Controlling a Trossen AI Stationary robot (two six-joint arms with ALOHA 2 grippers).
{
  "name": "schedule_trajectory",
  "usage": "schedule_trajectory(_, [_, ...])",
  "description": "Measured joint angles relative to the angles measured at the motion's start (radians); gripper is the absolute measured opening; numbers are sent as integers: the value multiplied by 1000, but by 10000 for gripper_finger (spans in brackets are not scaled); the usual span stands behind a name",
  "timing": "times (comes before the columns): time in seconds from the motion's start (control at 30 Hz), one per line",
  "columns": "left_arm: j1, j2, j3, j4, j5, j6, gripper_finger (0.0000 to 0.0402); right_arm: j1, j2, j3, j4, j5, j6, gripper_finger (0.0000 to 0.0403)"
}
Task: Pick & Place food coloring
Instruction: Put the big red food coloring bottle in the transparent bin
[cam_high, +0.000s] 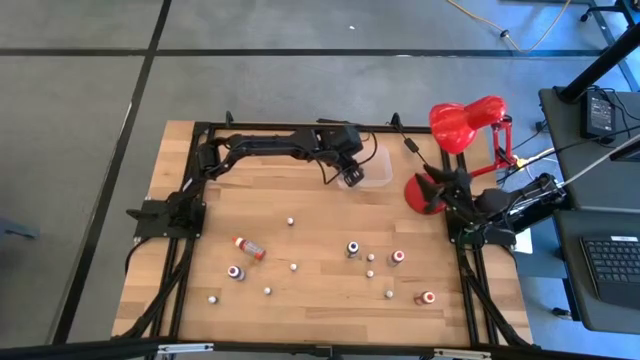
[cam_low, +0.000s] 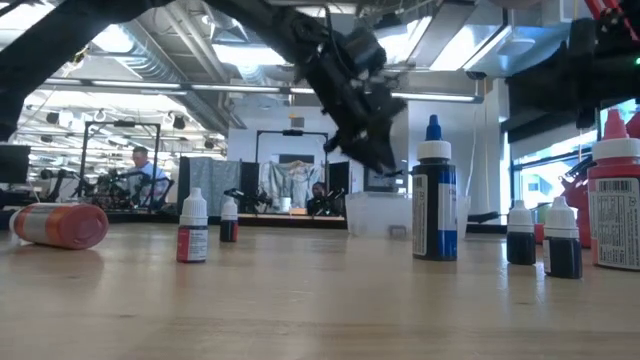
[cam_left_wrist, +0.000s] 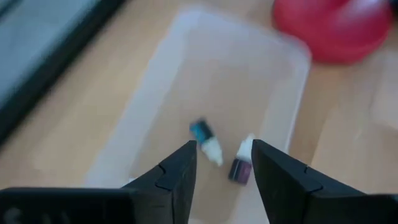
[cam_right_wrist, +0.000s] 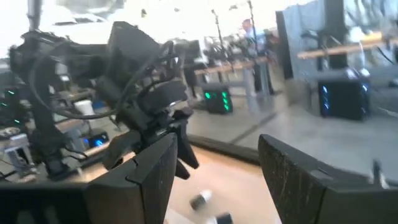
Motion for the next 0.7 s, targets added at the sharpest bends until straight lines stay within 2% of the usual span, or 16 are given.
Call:
schedule_trajectory(0.2, [6, -88, 4, -5, -14, 93, 146, 0, 22, 84, 18, -56, -134, 227])
schedule_trajectory(0.37, [10, -137, 5, -71, -67, 149, 148, 0, 126, 188, -35, -115, -174, 227])
schedule_trajectory(0.5, [17, -143, 5, -163, -112, 157, 150, 0, 287, 276, -135, -194, -116, 227])
schedule_trajectory(0.7, [30, -143, 5, -306, -131, 158, 146, 0, 597, 479, -308, -400, 7, 227])
